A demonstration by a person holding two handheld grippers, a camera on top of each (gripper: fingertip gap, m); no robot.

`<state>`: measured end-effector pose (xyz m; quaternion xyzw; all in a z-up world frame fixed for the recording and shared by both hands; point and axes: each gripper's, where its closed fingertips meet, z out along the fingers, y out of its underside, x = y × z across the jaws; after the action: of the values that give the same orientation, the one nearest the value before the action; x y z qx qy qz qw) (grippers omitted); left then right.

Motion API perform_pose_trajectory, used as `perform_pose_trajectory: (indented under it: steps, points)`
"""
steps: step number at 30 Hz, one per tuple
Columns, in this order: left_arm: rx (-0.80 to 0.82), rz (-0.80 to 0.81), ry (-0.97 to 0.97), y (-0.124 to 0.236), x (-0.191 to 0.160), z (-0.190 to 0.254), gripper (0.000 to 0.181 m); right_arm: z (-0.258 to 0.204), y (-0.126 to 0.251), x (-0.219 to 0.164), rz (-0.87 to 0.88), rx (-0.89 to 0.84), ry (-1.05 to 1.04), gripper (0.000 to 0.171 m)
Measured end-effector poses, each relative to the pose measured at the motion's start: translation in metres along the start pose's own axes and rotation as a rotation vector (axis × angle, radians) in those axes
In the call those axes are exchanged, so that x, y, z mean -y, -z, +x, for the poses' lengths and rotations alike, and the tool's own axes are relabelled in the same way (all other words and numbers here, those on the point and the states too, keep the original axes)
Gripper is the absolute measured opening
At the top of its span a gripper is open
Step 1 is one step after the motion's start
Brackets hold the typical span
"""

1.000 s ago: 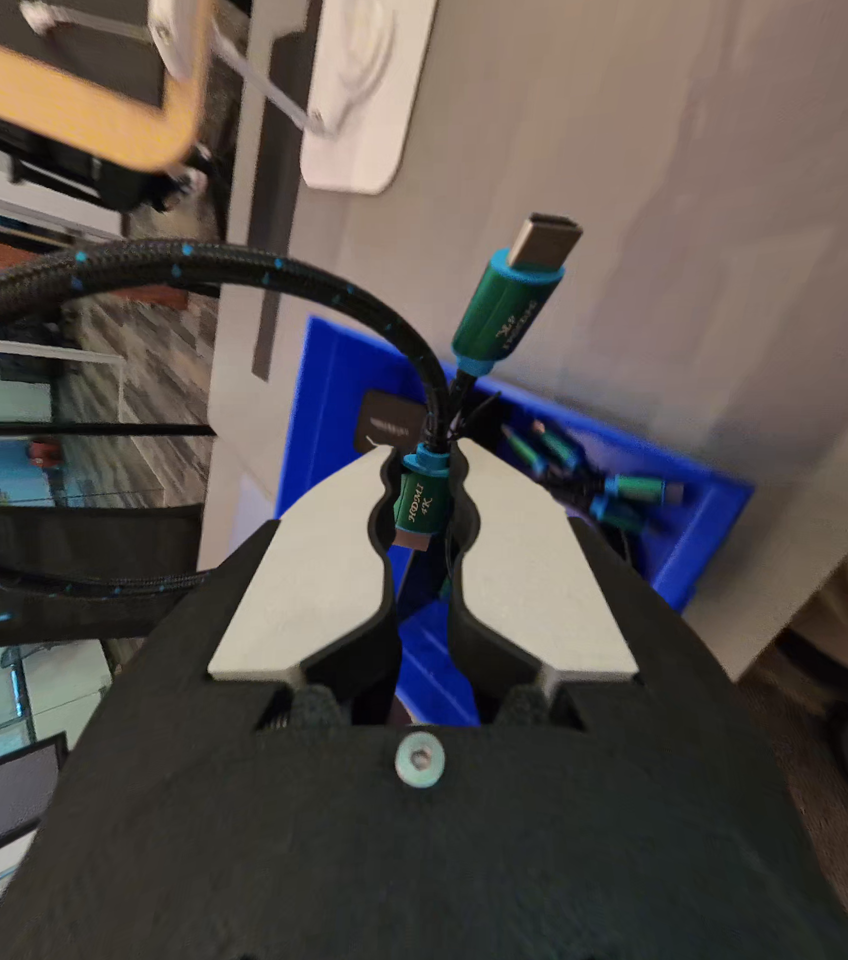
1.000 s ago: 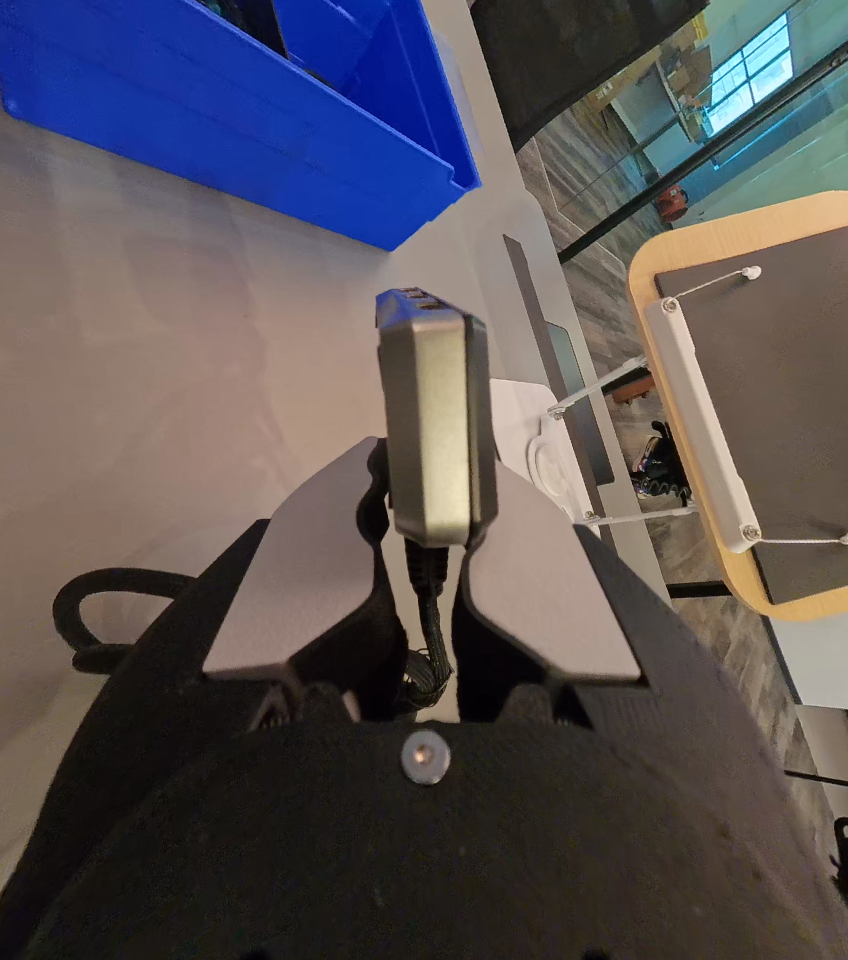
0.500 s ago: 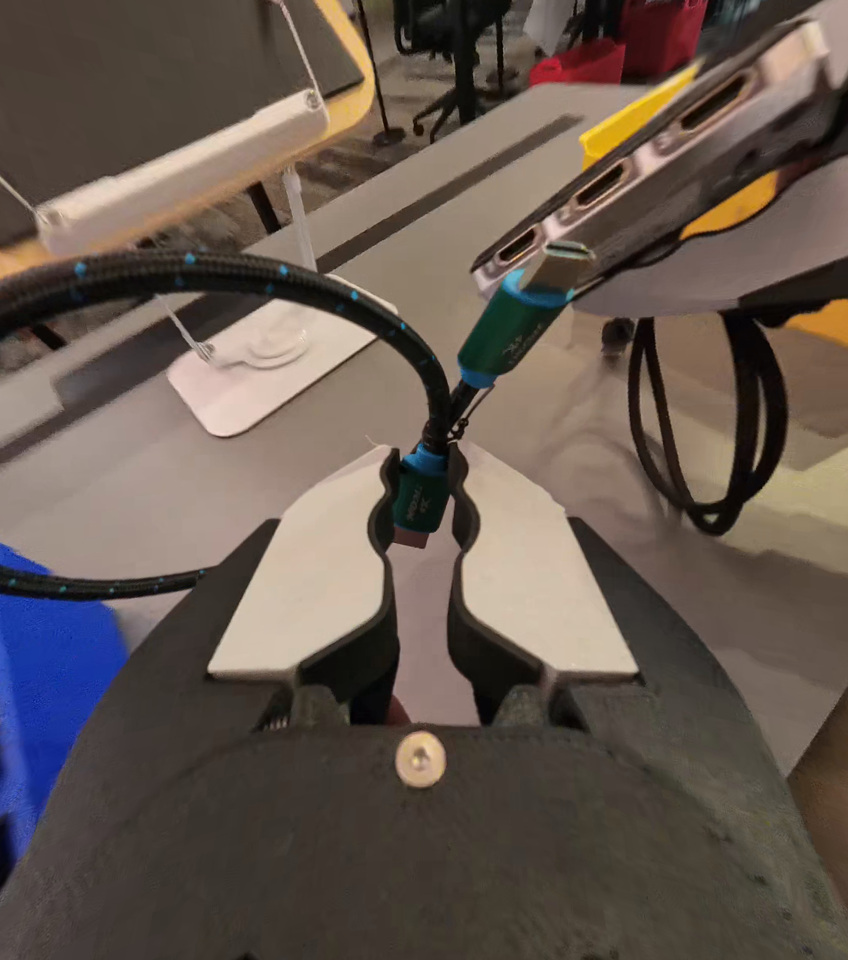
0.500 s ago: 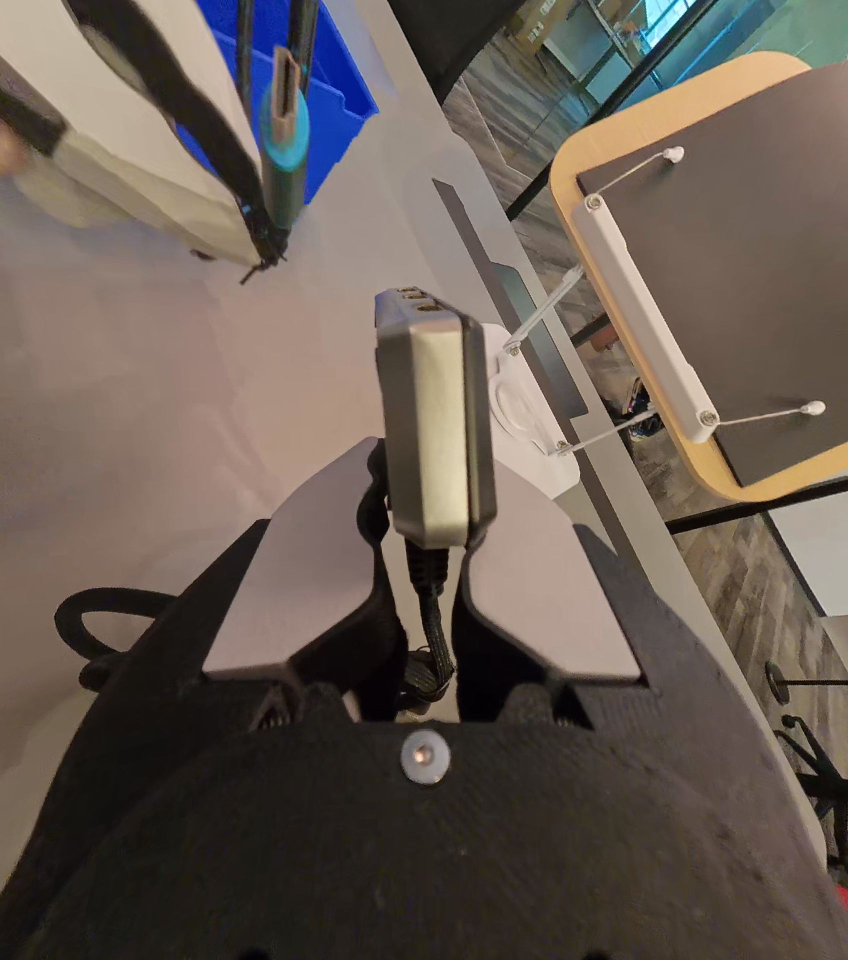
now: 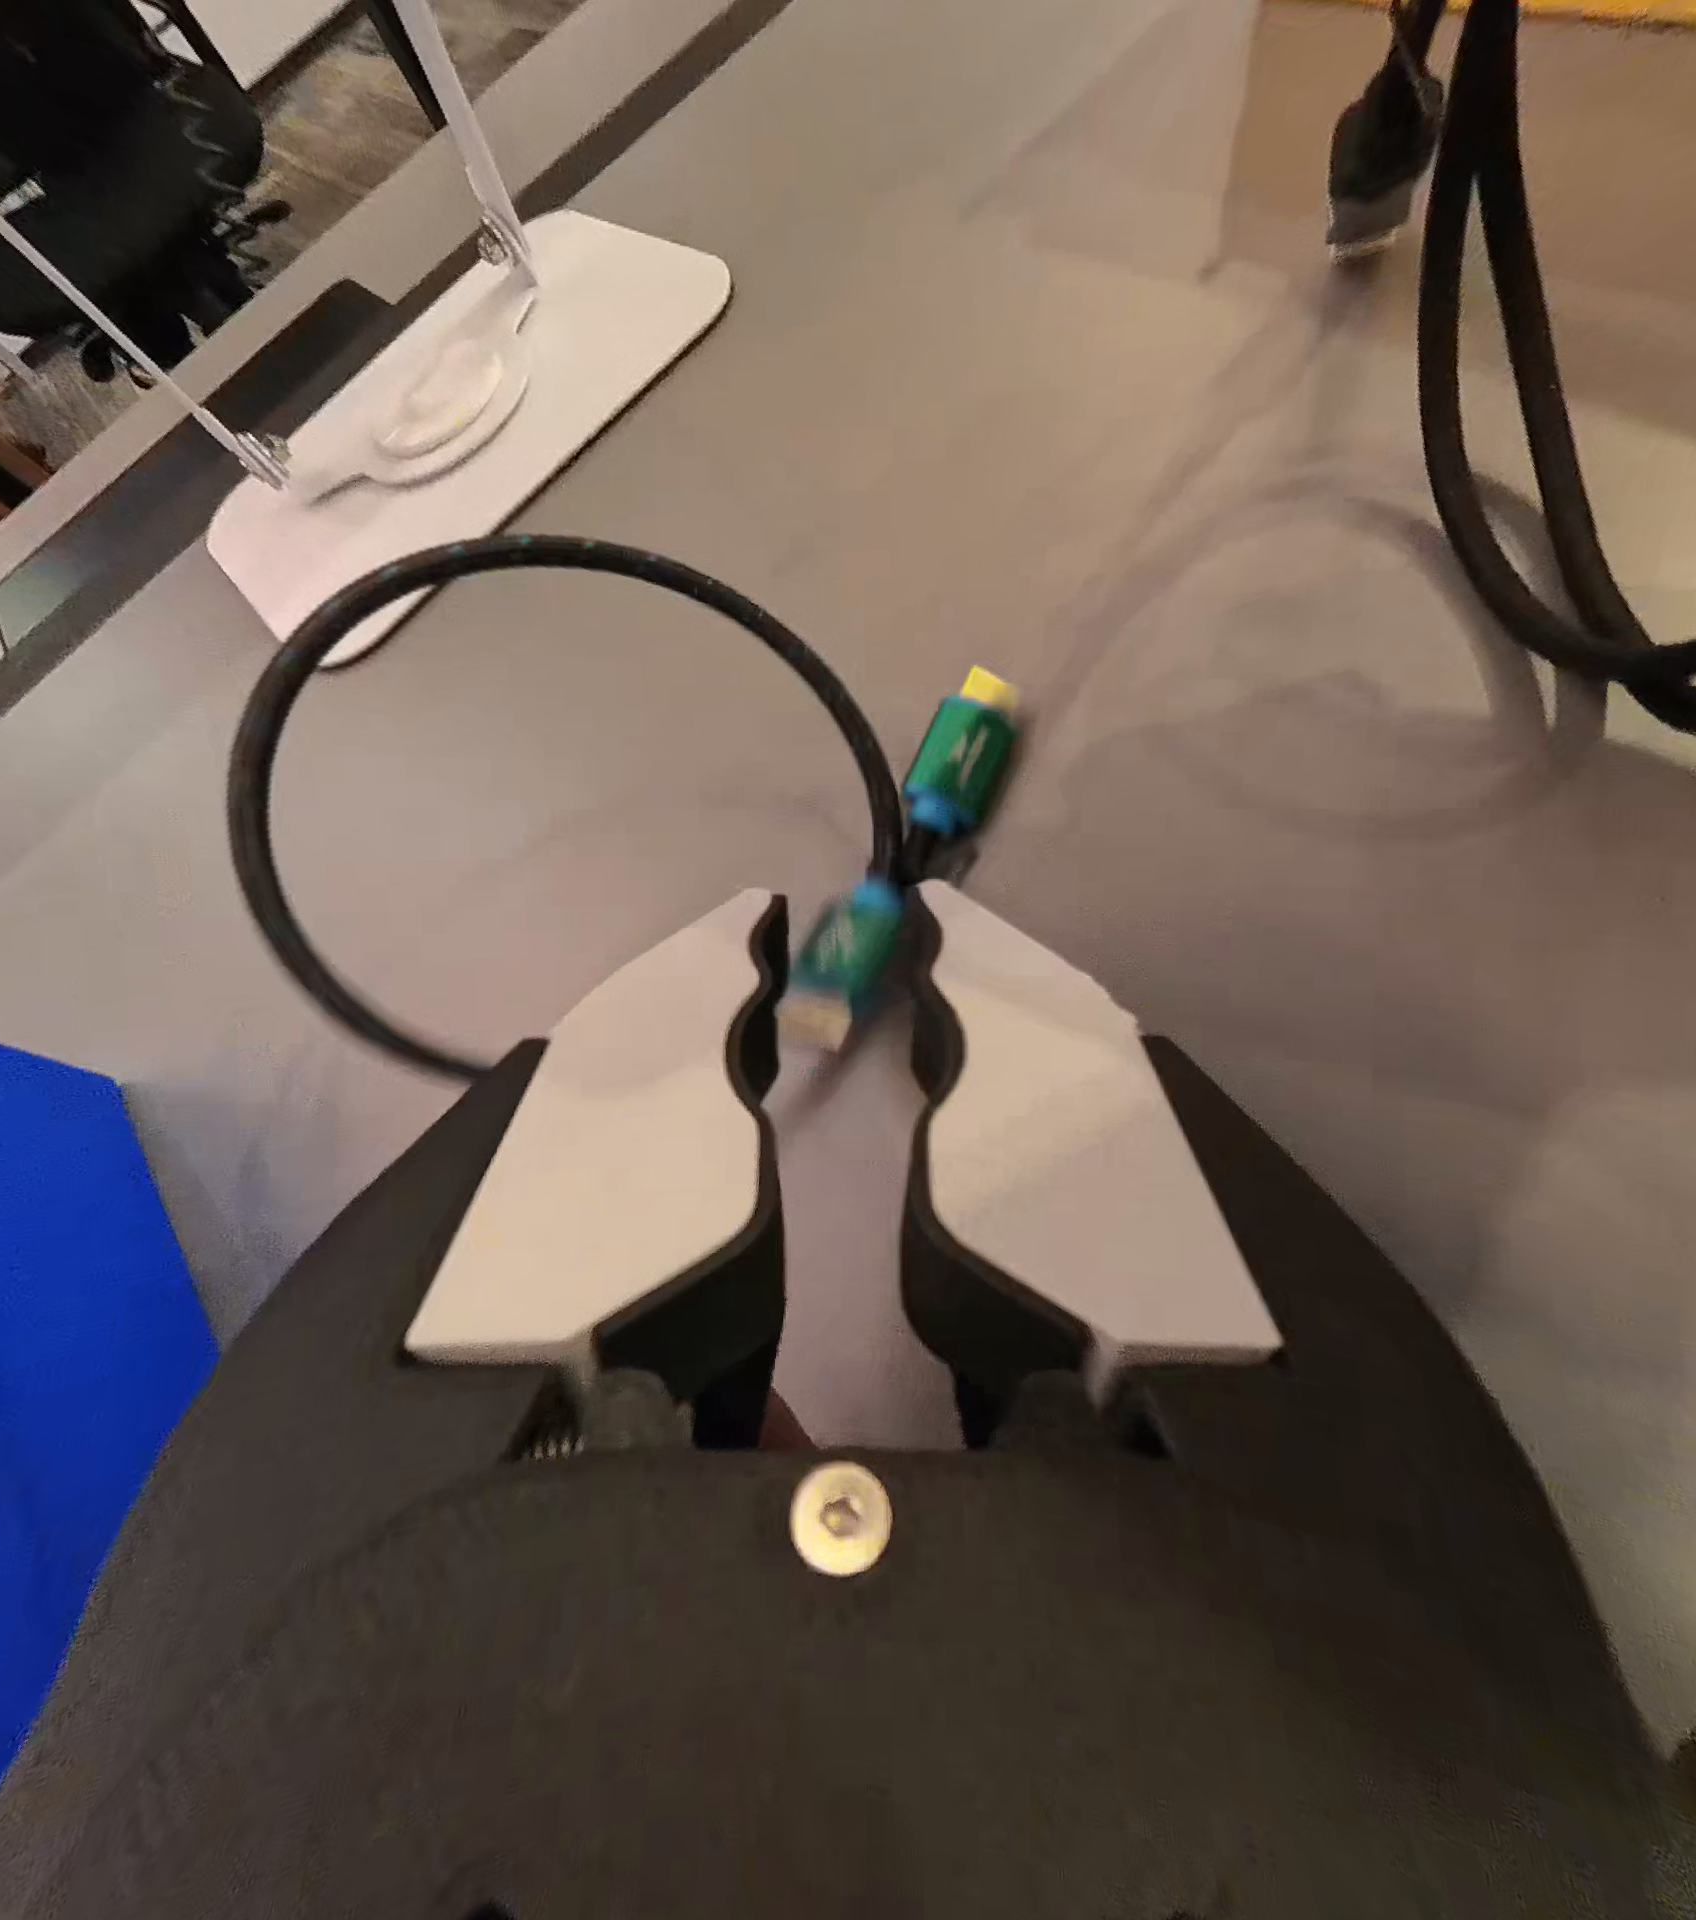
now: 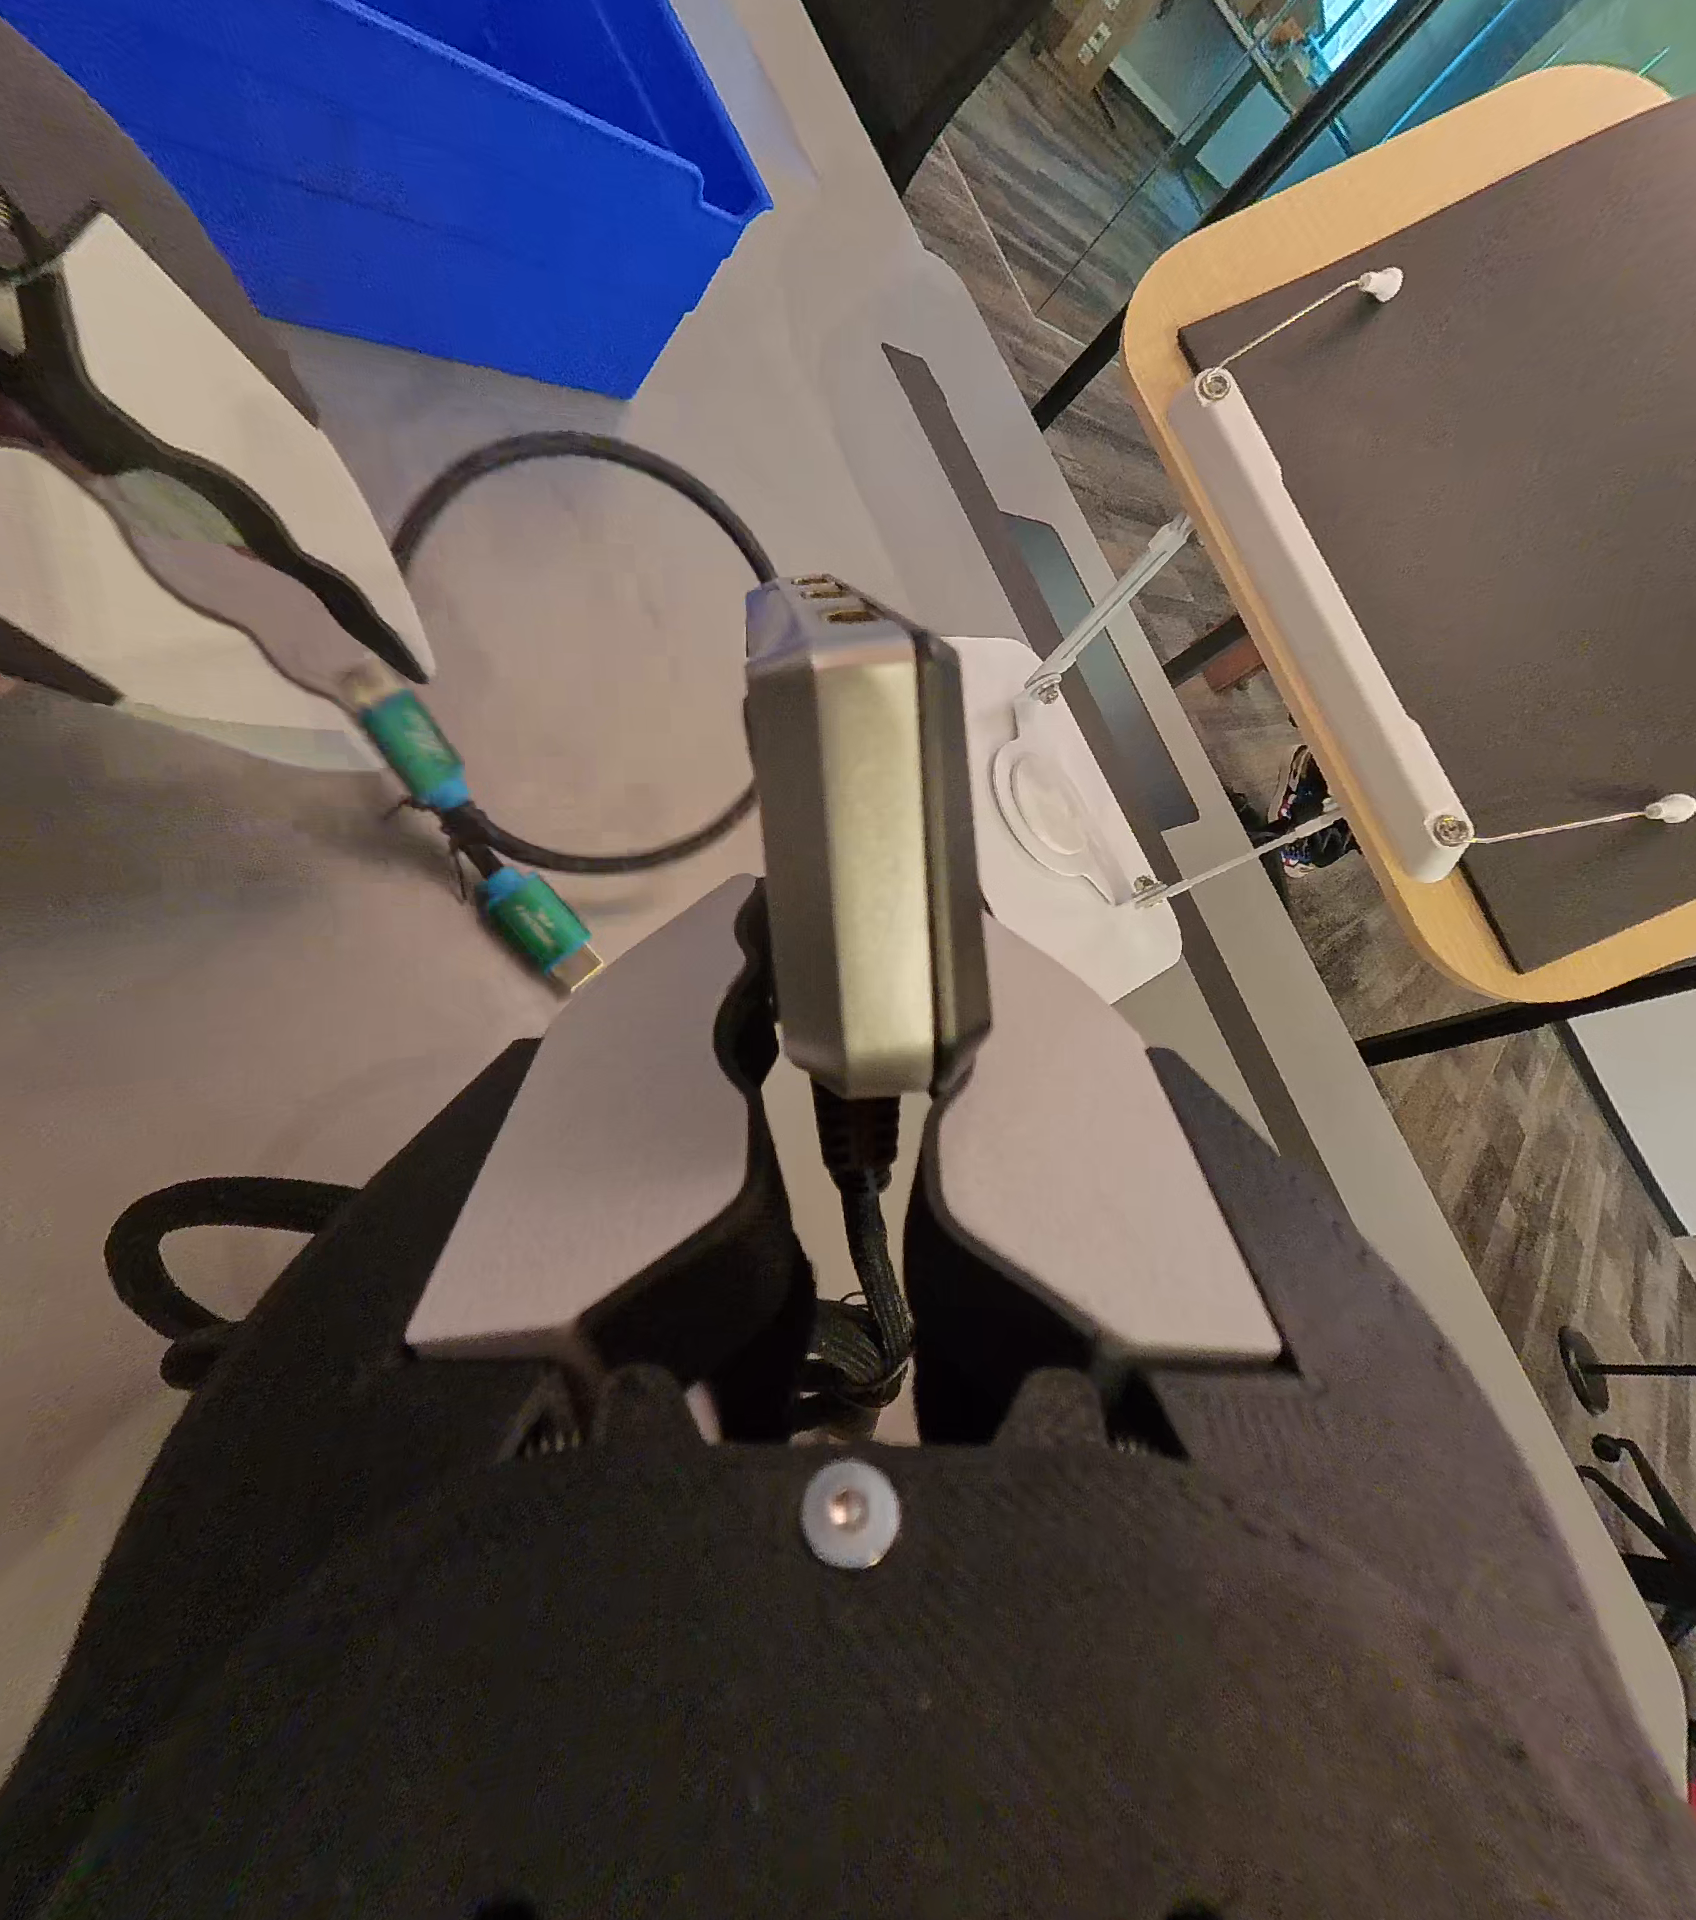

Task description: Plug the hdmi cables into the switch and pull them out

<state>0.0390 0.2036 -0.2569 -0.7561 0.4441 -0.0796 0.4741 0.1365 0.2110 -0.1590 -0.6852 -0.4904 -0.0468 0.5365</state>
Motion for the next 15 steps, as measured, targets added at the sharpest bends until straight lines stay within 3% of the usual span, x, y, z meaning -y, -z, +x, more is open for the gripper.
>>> perform_pose_trajectory:
  steps: [7, 12, 15]
  points:
    - [0.022, -0.109, -0.175, 0.021, -0.021, -0.004, 0.034, 0.0, -0.001, 0.0, 0.001, 0.004, -0.002, 0.023]
    - [0.086, -0.131, -0.307, 0.015, -0.02, -0.008, 0.039, -0.001, -0.001, 0.0, 0.0, 0.007, 0.0, 0.023]
    - [0.069, -0.131, -0.255, 0.006, -0.016, -0.002, 0.041, -0.001, -0.001, 0.0, 0.0, 0.006, -0.002, 0.023]
